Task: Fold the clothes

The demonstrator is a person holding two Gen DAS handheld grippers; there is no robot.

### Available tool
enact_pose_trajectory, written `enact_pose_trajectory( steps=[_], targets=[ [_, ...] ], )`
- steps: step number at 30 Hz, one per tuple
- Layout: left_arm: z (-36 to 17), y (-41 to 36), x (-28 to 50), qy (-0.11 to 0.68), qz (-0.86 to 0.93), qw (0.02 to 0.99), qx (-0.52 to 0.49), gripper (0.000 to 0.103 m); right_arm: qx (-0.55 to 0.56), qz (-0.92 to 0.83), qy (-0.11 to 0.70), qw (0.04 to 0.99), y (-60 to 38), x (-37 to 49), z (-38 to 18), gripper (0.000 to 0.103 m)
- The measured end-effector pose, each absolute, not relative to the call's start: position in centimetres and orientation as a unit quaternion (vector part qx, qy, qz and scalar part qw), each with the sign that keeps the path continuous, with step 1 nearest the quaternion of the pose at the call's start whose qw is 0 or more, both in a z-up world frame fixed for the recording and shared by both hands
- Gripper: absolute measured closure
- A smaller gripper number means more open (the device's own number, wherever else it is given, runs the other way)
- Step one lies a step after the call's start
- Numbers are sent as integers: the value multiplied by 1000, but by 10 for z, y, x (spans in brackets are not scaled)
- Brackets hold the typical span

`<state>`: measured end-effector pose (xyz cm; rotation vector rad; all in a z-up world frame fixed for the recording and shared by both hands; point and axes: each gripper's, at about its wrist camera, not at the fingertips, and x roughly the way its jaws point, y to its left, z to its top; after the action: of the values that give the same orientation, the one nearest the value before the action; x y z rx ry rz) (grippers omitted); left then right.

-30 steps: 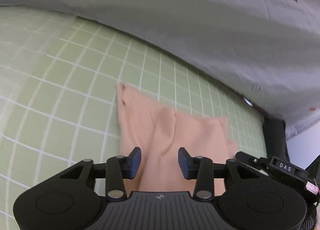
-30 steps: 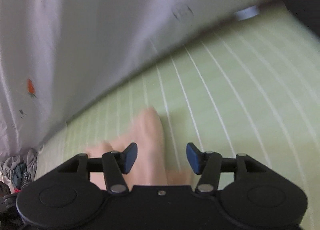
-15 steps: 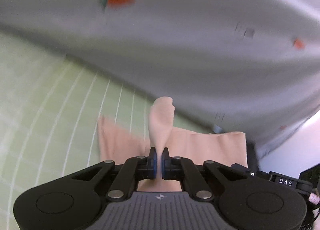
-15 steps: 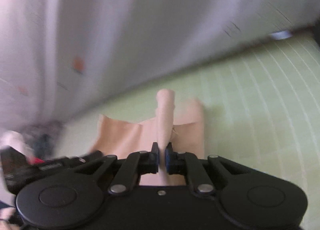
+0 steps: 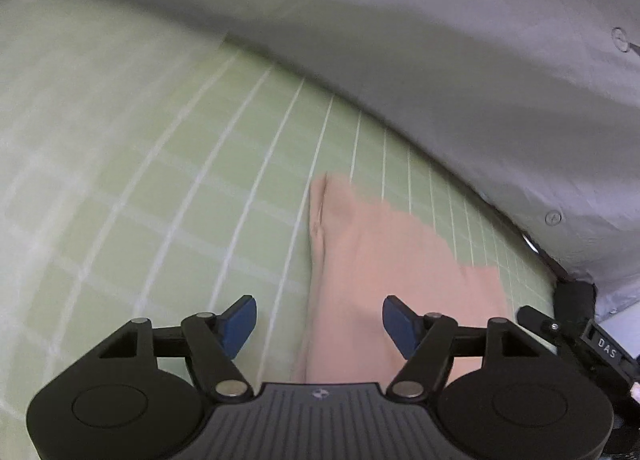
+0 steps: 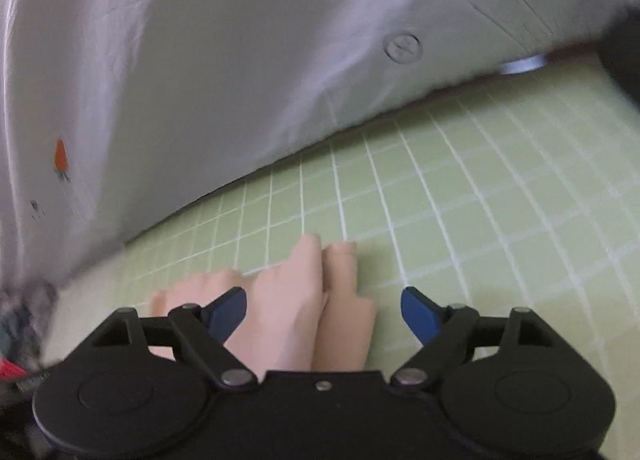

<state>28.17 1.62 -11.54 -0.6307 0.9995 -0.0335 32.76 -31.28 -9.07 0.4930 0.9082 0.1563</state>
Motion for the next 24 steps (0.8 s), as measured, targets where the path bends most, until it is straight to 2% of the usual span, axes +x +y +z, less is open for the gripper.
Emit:
enact_pose_trajectory(
  steps=[5, 6, 7, 8, 9, 10, 11, 12, 18, 24],
  targets=[
    [-118, 0, 284, 479, -47, 825, -297, 34, 268, 81, 477, 833, -303, 330, -114, 16],
    [-118, -3, 284, 478, -57, 822, -304, 37, 268, 88, 475, 834, -299, 328, -115, 18],
    [-118, -6, 284, 476, -66, 820, -311, 45, 270, 99, 477, 830, -296, 329, -116, 19],
    [-118, -6, 282, 477, -63, 818, -315, 62, 275, 112, 481, 825, -293, 330, -117, 27],
    [-119, -7, 280, 477, -60, 816, -320, 73, 281, 126, 488, 816, -289, 331, -120, 46],
    [-120, -8, 278, 478, -57, 814, -325, 85, 288, 135, 493, 810, -286, 329, -120, 55],
    [-114, -9, 275, 474, -62, 816, -325, 87, 295, 141, 495, 805, -283, 325, -118, 73],
    [-108, -10, 272, 470, -68, 817, -326, 88, 304, 148, 491, 803, -282, 321, -115, 84],
    [-61, -9, 216, 443, -107, 838, -302, 88, 327, 174, 450, 813, -286, 265, -74, 86],
    [-51, -13, 153, 451, -141, 824, -311, 88, 317, 155, 443, 824, -302, 195, -46, 86]
  ],
)
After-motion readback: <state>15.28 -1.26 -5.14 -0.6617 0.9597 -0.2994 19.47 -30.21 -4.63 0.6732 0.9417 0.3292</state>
